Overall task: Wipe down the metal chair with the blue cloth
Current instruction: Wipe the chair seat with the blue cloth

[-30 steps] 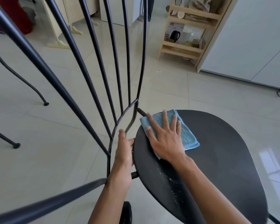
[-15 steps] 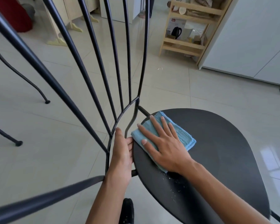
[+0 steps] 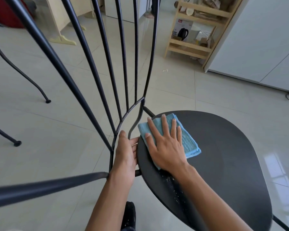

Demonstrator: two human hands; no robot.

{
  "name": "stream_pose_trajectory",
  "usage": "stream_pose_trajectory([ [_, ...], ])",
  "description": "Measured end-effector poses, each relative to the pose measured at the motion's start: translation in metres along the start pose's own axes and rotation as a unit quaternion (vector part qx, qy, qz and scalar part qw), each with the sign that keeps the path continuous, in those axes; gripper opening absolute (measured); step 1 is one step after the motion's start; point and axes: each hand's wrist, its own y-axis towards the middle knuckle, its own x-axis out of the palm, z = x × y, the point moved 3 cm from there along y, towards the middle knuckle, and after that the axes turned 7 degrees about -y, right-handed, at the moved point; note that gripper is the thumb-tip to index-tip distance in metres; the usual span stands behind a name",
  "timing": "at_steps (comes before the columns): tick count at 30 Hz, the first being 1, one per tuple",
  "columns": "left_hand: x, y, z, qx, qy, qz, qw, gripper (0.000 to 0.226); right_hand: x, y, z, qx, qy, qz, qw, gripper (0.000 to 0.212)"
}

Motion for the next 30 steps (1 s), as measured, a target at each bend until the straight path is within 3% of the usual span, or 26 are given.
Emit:
stream_pose_trajectory([
  [5, -0.002, -0.003, -0.002, -0.017, -0.027, 0.014, 0.999, 0.065, -0.001, 0.016, 0.001, 0.023, 0.006, 0.003, 1.000, 0.057],
  [16, -0.002, -0.008, -0.003, -0.040, -0.051, 0.021, 0.998, 0.069, -0.003, -0.037, 0.005, -0.151, 0.053, -0.001, 0.987, 0.051],
  [30, -0.002, -0.008, -0.004, -0.053, -0.043, 0.009, 0.998, 0.073, -0.004, -0.064, 0.007, -0.197, 0.037, -0.010, 0.980, 0.050],
])
